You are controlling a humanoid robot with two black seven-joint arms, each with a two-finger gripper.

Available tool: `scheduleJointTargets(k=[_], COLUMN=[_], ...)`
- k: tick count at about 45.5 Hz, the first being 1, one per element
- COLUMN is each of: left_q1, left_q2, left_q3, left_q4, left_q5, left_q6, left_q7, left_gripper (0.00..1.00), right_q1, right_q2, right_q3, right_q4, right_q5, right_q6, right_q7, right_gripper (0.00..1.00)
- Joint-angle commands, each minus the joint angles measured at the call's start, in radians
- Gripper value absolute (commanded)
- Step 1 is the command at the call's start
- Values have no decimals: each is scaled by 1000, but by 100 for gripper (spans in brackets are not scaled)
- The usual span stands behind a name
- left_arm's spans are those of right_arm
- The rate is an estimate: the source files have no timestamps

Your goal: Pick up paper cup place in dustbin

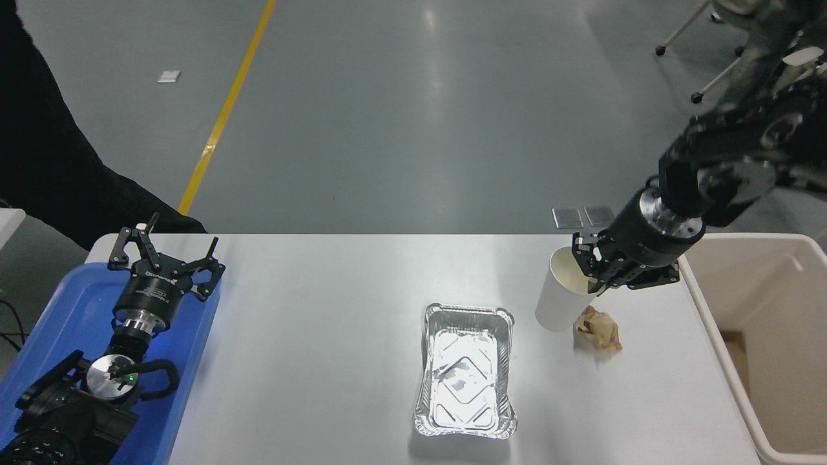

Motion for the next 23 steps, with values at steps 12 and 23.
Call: scheduleJointTargets(k=[12,23], left_q1=[0,0], left_q2=[0,0], left_q3=[0,0], left_q4=[0,0], left_q5=[-1,-1], left_q6=[0,0], left_q7=[0,0], left_gripper=[99,99], right_q1=[245,265], right_q2=[-77,-72], right_q3=[-13,-93], right_q4=[58,54], right_q5=[8,10], right_q6=[70,70], right_q7=[-2,-2], right_gripper=[0,0])
